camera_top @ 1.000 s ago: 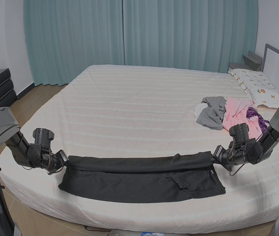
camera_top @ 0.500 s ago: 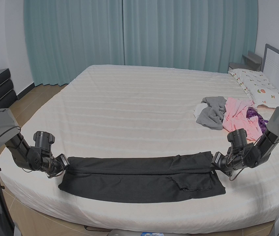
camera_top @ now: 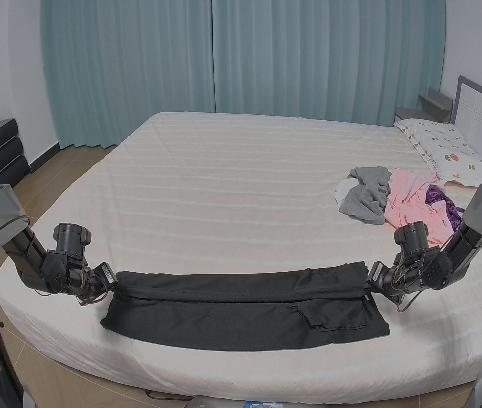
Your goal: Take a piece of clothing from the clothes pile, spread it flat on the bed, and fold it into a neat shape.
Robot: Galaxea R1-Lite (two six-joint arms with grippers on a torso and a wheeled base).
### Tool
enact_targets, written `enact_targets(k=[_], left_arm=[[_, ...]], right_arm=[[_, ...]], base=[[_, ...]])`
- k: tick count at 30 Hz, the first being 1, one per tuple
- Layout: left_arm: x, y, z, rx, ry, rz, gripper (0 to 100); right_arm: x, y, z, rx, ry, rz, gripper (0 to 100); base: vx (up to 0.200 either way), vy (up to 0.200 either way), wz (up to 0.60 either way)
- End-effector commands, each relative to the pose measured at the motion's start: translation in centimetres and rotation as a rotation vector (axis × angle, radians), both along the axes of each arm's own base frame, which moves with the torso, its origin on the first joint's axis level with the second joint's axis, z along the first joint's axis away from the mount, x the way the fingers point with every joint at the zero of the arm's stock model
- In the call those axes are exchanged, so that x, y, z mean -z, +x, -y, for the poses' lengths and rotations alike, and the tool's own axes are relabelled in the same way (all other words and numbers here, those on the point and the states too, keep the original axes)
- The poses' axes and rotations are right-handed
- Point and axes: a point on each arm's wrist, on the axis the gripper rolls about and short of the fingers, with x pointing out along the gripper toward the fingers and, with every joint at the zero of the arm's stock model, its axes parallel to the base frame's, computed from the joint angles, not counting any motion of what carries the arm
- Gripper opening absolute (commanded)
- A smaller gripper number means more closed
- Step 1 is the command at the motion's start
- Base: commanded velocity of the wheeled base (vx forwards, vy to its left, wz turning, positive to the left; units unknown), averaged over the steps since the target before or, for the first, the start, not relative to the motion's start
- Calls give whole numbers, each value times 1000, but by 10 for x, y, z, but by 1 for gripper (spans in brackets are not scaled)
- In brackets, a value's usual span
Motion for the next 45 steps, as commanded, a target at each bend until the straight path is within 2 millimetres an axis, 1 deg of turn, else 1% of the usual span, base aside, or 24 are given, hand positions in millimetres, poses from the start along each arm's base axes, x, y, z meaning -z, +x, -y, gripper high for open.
enact_targets(k=[1, 7, 8, 10, 11, 15, 19, 22, 23, 24, 27, 31, 34, 38, 39, 45], left_arm=[[2, -4, 0, 0, -1, -14, 0], [6, -8, 0, 6, 3, -32, 0], [6, -8, 0, 6, 3, -32, 100], [8, -10, 1, 14, 7, -44, 100], [9, -11, 2, 23, 10, -47, 100], [7, -10, 4, 28, 9, -38, 100], [-1, -3, 4, 23, 1, 2, 100], [-6, 8, 3, 16, -8, 35, 100], [-10, 16, 3, 2, -19, 61, 100], [-9, 19, 4, -5, -25, 66, 100], [4, 37, 6, -23, -45, 65, 100], [21, 52, 12, -9, -44, 52, 100], [29, 59, 13, -7, -41, 52, 100], [33, 68, 13, -9, -33, 66, 100], [32, 69, 12, -10, -33, 69, 0], [32, 71, 4, -35, -30, 79, 0]], right_arm=[[-3, -1, 0, -2, 2, 6, 0], [4, -4, 0, -10, -6, -19, 0], [4, -4, 0, -10, -6, -19, 0], [6, -4, 0, -12, -9, -23, 0], [9, -4, 0, -14, -12, -30, 100], [8, -4, 0, -17, -12, -28, 100], [-1, 0, 0, -8, 1, 4, 100], [-12, 6, 5, 9, 10, 52, 100], [-16, 10, 7, 16, 14, 79, 100], [-16, 12, 6, 16, 15, 85, 100], [-16, 16, 10, 33, 23, 108, 100], [-8, 16, 13, 49, 55, 96, 100], [-5, 14, 16, 56, 90, 87, 100], [-4, 12, 20, 53, 119, 81, 100], [-3, 12, 21, 54, 120, 80, 100], [-3, 11, 22, 55, 119, 75, 100]], base=[[0, 0, 0], [0, 0, 0], [0, 0, 0], [0, 0, 0], [0, 0, 0], [0, 0, 0], [0, 0, 0], [0, 0, 0], [0, 0, 0], [0, 0, 0], [0, 0, 0], [0, 0, 0], [0, 0, 0], [0, 0, 0], [0, 0, 0], [0, 0, 0]])
